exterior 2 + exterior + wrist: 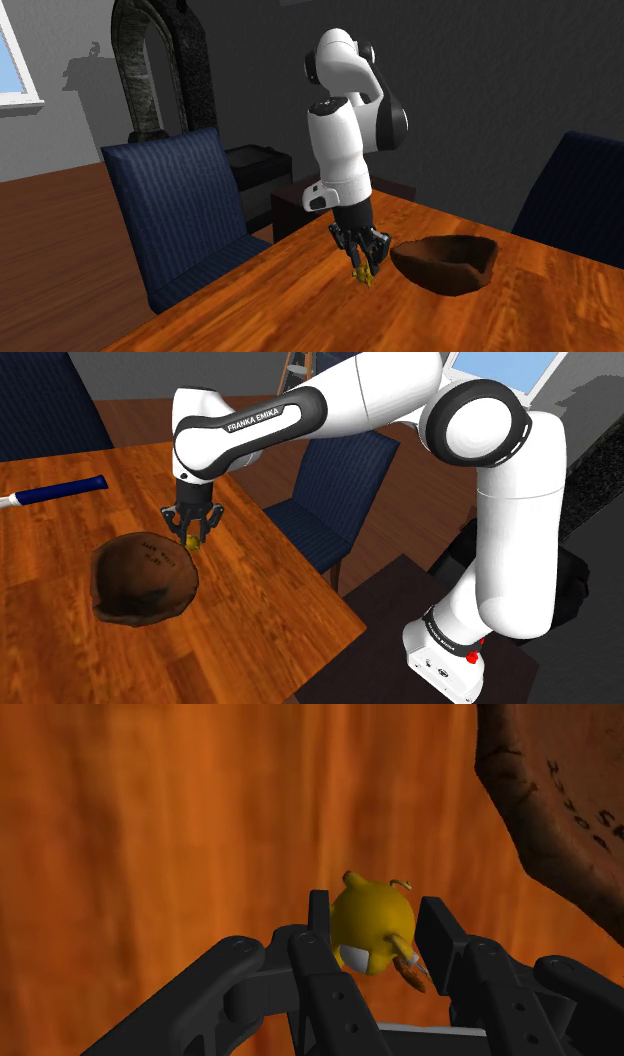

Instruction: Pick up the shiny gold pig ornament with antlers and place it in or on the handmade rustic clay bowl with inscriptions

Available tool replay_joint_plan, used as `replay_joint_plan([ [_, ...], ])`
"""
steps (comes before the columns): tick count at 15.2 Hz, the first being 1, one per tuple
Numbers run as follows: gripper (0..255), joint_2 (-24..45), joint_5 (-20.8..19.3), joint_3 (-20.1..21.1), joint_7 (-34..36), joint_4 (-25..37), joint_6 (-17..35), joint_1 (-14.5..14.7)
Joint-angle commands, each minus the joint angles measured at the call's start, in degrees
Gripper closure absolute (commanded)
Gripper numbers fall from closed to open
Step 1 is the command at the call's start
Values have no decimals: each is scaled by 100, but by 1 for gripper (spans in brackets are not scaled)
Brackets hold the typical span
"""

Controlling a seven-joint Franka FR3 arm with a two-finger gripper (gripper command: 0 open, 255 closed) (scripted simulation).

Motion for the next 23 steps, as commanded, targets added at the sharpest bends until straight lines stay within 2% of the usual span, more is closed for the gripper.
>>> replay_joint_plan([
  [1, 255, 34, -16, -23, 5, -62, -35, -8],
  [5, 255, 50, -17, -30, -24, -34, -56, -30],
  [23, 255, -497, 66, 48, 135, 551, -1158, -85],
])
